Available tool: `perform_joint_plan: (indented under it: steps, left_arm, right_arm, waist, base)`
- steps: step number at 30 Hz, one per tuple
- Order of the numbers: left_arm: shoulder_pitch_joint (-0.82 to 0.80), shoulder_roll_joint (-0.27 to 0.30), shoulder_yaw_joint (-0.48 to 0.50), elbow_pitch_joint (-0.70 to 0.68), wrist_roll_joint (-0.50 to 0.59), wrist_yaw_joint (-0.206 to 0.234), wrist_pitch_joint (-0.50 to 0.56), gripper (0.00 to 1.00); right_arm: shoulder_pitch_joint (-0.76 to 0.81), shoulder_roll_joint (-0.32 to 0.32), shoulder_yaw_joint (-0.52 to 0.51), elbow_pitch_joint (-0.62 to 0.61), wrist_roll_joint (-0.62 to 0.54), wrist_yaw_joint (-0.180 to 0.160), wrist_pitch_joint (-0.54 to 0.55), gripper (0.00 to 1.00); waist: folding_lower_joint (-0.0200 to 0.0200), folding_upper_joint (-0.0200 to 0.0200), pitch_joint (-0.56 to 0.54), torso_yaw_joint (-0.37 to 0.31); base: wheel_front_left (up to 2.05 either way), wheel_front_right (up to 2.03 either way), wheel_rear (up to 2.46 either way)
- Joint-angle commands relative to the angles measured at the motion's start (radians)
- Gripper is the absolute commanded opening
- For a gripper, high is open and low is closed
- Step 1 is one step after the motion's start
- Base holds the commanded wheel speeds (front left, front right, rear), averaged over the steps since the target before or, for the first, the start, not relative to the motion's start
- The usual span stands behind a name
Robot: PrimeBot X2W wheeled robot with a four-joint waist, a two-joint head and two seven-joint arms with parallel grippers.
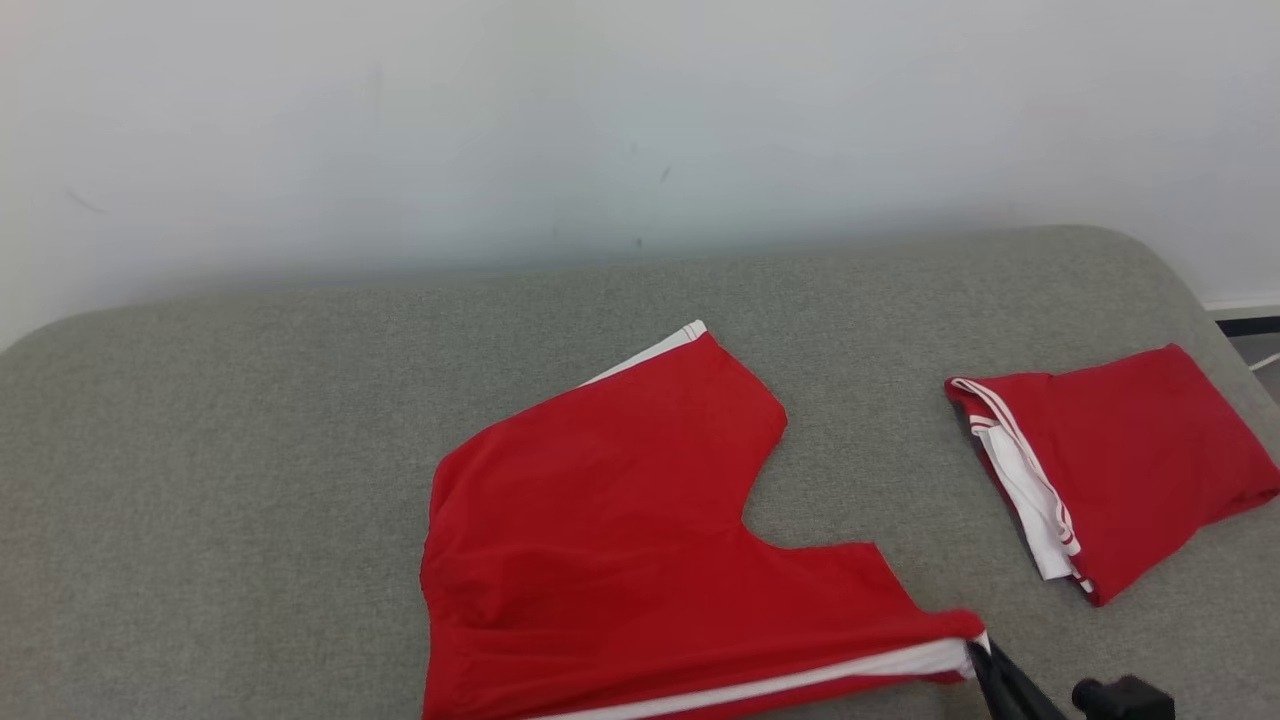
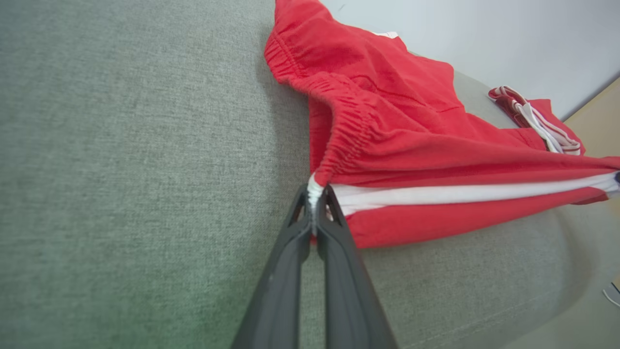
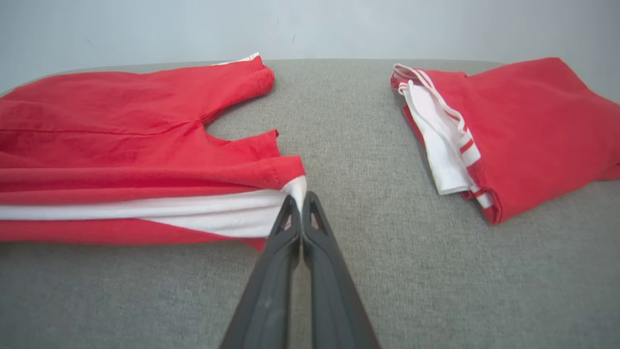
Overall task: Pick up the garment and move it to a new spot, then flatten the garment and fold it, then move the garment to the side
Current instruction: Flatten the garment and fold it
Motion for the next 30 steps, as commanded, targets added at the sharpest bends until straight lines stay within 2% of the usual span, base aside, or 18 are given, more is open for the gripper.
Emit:
perform_joint_plan:
  steps: [1,14,24,30]
  left_arm:
    - [-0.008,0.012,0.025,-0.02,0.007,0.011,-0.001,0.0]
    - [-0.181,-0.034,-0.004,-0.138,0.013,0.007,-0.001,0.0]
    - [-0.398,-0.056,0.009,-0.063,0.033,0.007,-0.001,0.0]
    - [-0.51,-0.058,-0.034,-0.011,-0.023,0.007,-0.001,0.0]
  right_arm:
    - [-0.04,-0.005,-0.036,-0.009,-0.004,-0.01,-0.001,0.0]
    - [-0.335,-0.03,-0.021,0.026,-0.033,-0.007,-0.001,0.0]
    - [-0.649,-0.057,0.044,0.189,-0.033,-0.007,-0.001,0.0]
    - [-0.784,-0.078,0.109,0.283,-0.023,-0.007,-0.001,0.0]
  waist:
    - [0.0,0.0,0.014,0.015]
    - [0.0,0.0,0.135,0.113]
    - [0.0,0.0,0.275,0.18]
    - [0.0,0.0,0.358,0.218]
  base:
    - [0.0,0.0,0.0]
    - [0.0,0.0,0.0]
    - [0.0,0.0,0.0]
    - [0.0,0.0,0.0]
